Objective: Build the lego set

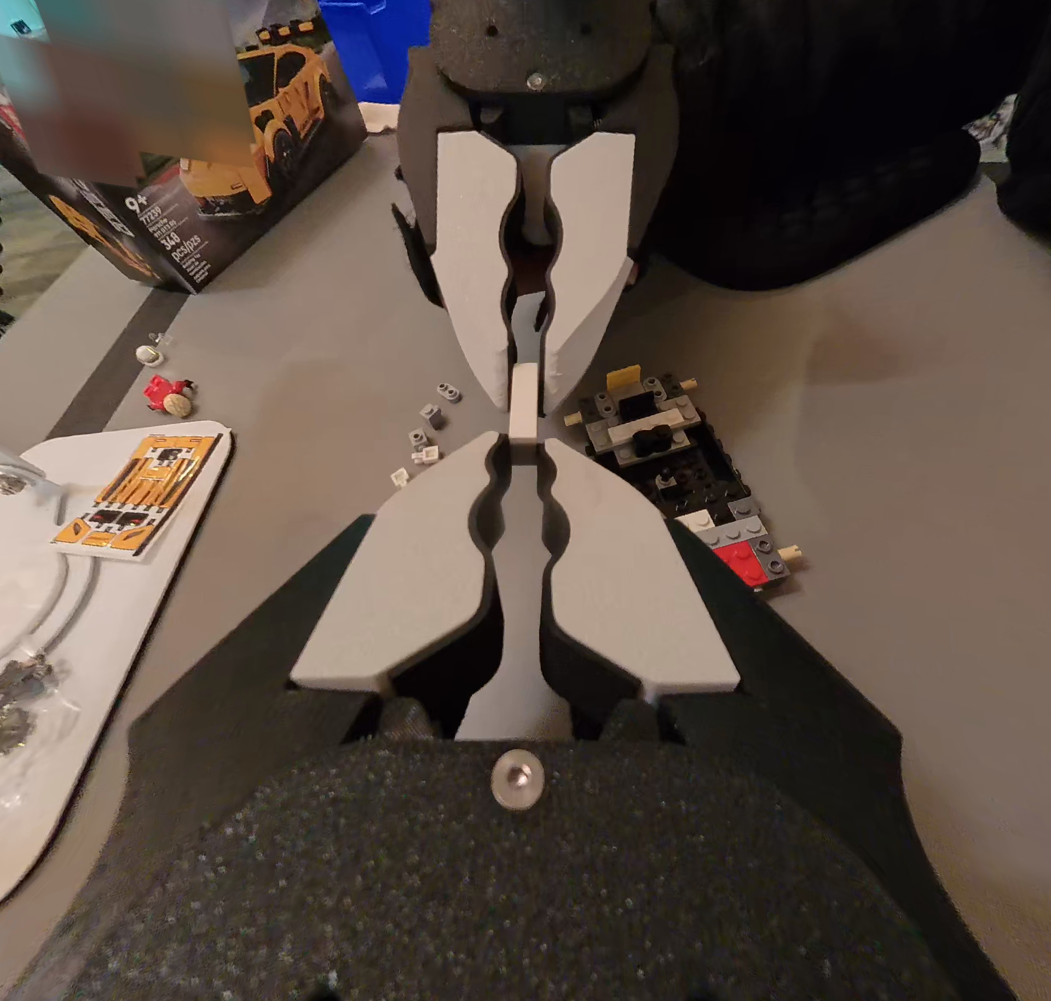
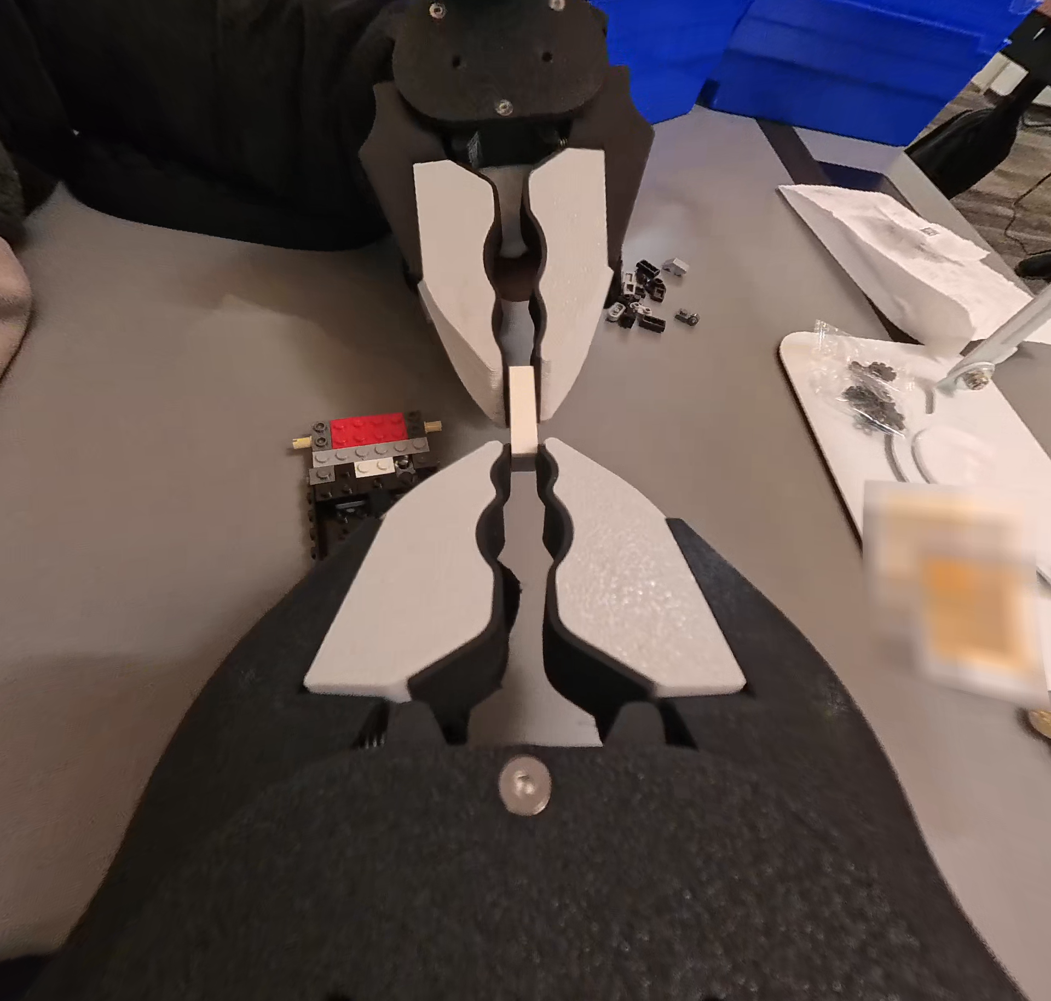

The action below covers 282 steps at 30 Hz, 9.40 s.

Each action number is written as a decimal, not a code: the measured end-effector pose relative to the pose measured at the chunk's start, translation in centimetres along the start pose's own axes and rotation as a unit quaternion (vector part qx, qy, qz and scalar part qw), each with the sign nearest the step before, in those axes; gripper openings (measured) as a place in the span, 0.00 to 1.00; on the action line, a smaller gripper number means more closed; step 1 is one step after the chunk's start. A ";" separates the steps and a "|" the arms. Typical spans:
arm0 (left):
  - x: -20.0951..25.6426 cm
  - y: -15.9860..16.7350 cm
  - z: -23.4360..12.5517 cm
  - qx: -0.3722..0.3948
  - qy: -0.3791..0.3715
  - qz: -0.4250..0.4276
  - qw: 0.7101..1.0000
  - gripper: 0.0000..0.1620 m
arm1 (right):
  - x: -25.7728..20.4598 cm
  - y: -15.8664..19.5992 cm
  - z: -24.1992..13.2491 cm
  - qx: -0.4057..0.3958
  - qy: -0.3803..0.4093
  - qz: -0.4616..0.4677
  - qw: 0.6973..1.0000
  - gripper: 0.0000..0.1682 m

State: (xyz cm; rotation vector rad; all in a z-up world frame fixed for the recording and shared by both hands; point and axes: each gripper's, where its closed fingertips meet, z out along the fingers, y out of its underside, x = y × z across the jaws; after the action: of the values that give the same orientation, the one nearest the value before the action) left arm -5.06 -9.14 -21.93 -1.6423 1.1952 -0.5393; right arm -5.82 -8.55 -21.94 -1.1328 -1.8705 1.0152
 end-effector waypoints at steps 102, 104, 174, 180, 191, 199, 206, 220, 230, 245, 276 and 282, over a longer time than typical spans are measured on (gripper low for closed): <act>-2.5 -5.3 -2.9 0.209 0.041 -0.220 0.952 0.05 | 3.9 6.1 -4.8 -0.158 0.057 0.083 0.982 0.12; -2.6 -5.3 -3.0 0.215 0.044 -0.229 0.948 0.05 | 4.0 7.7 -4.9 -0.186 0.056 0.087 0.977 0.12; 1.6 0.3 1.3 -0.016 0.035 -0.037 0.999 0.08 | -1.1 1.3 -1.4 -0.206 -0.003 0.041 0.978 0.04; 1.9 0.4 1.4 -0.022 0.041 -0.035 0.998 0.04 | -1.2 1.4 -1.2 -0.206 -0.009 0.042 0.978 0.04; 1.5 0.4 1.2 -0.019 0.036 -0.036 0.999 0.12 | -1.0 1.4 -1.2 -0.207 -0.009 0.045 0.977 0.04; 1.5 0.3 1.3 -0.017 0.037 -0.039 0.998 0.11 | -1.4 1.9 -1.1 -0.226 -0.014 0.033 0.973 0.04; 1.4 -0.4 1.3 -0.005 0.027 -0.032 0.999 0.07 | -1.9 2.0 -0.9 -0.240 -0.013 0.015 0.971 0.04; -0.5 -1.1 0.7 0.031 -0.015 -0.060 0.998 0.05 | 4.2 9.3 -5.3 -0.228 0.023 0.089 0.969 0.11; -0.7 -0.2 1.1 0.011 -0.017 -0.077 0.997 0.05 | 3.5 9.4 -3.8 -0.221 -0.025 0.106 0.969 0.10; 0.1 5.5 1.8 -0.171 -0.016 -0.038 0.984 0.06 | 0.8 7.7 -2.9 -0.260 -0.047 0.044 0.964 0.04; 2.4 -3.5 -0.8 -0.053 -0.072 0.247 0.965 0.07 | -2.6 -2.0 -2.5 0.002 -0.204 0.202 0.958 0.03; 2.3 -2.9 -0.7 -0.069 -0.071 0.254 0.962 0.08 | -2.5 -2.0 -2.6 0.010 -0.211 0.213 0.954 0.03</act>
State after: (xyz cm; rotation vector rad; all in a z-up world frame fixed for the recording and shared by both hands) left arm -3.34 -11.45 -19.51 -1.3821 1.5024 -0.0127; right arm -3.42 -10.85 -19.45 -1.4301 -1.9702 1.6208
